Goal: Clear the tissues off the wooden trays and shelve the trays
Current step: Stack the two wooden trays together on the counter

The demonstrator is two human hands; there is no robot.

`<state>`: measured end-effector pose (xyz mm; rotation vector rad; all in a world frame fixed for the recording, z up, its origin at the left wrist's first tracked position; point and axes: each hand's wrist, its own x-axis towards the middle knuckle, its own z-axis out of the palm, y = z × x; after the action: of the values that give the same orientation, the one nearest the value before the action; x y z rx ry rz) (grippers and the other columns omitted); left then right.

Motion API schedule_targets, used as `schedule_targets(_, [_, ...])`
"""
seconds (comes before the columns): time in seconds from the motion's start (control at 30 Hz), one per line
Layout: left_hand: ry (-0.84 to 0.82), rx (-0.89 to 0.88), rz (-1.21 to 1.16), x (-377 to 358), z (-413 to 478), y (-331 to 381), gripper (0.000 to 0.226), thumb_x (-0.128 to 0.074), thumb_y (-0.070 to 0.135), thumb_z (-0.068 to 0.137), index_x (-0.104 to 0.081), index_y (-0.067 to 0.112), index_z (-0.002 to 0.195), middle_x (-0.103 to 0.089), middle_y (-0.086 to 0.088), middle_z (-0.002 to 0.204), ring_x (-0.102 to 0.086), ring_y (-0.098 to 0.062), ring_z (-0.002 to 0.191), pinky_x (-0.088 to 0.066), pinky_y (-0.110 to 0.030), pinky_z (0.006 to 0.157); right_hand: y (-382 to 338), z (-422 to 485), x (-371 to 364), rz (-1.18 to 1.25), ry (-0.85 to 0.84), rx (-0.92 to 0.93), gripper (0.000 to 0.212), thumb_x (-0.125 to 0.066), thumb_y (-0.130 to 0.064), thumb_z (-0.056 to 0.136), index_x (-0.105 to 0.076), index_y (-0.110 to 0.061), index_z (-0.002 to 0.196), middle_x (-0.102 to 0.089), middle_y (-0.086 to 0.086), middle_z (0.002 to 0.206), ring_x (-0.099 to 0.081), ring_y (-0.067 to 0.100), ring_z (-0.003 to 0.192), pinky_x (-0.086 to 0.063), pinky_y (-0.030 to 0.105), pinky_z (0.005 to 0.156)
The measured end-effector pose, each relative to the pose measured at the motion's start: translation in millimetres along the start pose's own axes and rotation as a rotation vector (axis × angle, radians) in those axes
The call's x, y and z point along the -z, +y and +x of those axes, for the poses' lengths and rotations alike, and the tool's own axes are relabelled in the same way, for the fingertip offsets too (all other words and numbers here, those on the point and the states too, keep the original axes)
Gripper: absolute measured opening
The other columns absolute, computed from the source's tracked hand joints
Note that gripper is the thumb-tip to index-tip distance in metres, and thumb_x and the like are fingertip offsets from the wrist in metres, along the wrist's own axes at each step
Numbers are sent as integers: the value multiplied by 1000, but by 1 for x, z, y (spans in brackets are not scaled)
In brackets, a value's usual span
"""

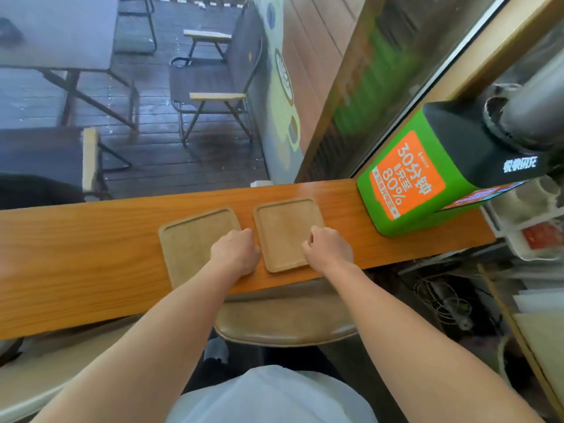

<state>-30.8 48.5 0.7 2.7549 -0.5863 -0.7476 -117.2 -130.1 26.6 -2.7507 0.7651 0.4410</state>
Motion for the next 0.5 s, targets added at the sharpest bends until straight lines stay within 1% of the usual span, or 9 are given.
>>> schedule_targets(0.07, [13,35,-18,-7,16,6,18,-46,34,91,-51,17,88,-59,-4,85,-57,-26,74,-45,-35,57,8,21,-2,-2,-7,22,16,-47,-31,93,-49,-19,82,-53,2,85,-52,23,72,-36,30,54])
schedule_targets(0.17, [14,102,-36,-21,33,19,19,-44,34,93,-48,17,85,-55,-3,81,-55,-25,70,-43,-36,56,29,47,-11,-31,-7,65,13,-47,-28,94,-47,-20,83,-53,1,85,-53,22,71,-39,31,56])
schedule_targets(0.27, [39,155,-51,-43,44,30,20,-41,34,96,-43,17,85,-52,-5,84,-57,-29,77,-45,-38,60,55,69,-26,-67,34,168,11,-48,-23,92,-48,-18,82,-55,2,82,-54,22,69,-39,30,51])
schedule_targets(0.33, [74,176,-74,-54,48,38,18,-43,33,95,-44,16,91,-52,-7,92,-59,-32,83,-46,-39,62,70,80,-34,-99,29,257,6,-51,-20,91,-54,-16,89,-57,4,84,-57,25,74,-39,30,50])
schedule_targets(0.4, [135,199,-103,-63,49,46,20,-46,33,95,-48,15,102,-54,-7,98,-59,-30,84,-48,-40,61,82,89,-43,-139,19,314,15,-55,-19,89,-59,-12,102,-60,7,93,-58,26,80,-43,31,51])
schedule_targets(0.5, [224,236,-116,-72,52,55,27,-51,34,93,-51,14,112,-56,-6,102,-58,-27,86,-51,-39,59,88,98,-56,-127,34,307,31,-58,-18,85,-57,-10,116,-60,10,106,-56,27,86,-50,34,54])
